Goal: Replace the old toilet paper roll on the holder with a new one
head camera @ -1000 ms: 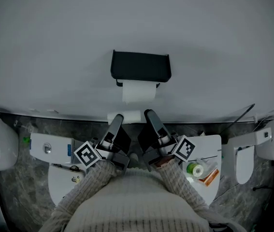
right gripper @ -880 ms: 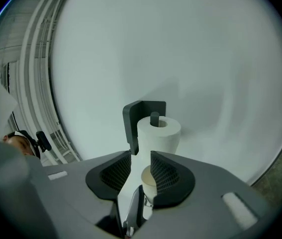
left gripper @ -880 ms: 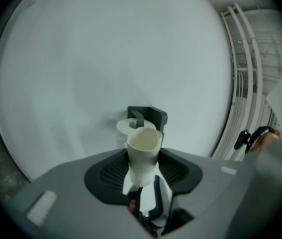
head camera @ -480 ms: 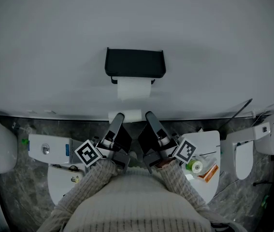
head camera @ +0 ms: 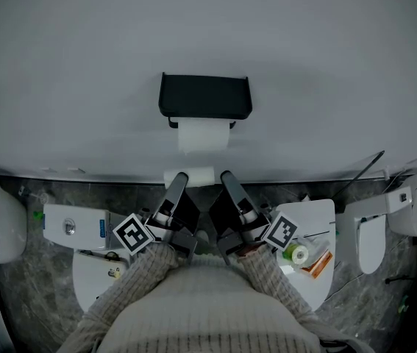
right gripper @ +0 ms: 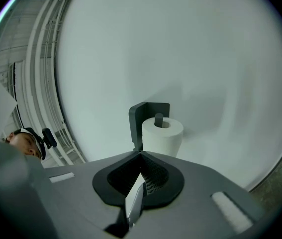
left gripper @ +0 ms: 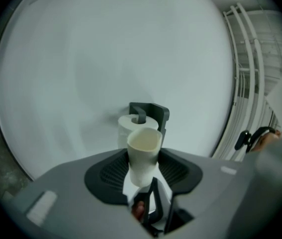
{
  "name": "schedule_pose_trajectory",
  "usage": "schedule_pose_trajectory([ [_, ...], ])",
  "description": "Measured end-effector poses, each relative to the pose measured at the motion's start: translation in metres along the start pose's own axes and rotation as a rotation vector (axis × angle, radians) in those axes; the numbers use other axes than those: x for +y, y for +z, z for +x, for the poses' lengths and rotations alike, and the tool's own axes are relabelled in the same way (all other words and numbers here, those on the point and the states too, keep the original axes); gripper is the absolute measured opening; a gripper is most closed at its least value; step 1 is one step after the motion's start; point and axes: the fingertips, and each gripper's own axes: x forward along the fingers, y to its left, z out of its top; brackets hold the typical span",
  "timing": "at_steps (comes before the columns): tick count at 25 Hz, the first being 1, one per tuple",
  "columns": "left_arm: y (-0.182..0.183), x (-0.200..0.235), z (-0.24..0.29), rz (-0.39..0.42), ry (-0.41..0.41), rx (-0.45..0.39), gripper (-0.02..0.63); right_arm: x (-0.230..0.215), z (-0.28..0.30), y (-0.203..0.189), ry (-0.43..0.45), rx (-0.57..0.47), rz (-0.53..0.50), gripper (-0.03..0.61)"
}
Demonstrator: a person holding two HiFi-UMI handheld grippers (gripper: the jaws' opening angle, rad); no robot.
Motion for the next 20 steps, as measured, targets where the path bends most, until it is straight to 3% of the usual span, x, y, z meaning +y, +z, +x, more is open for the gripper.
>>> schedule_pose_trajectory([
  [20,-0.0022,0.0029,-0.0015,0.003,0.011,0.003,0.175,-0.0060,-0.0053,-0.0002,-0.022,-0.006,0.014,0.000],
])
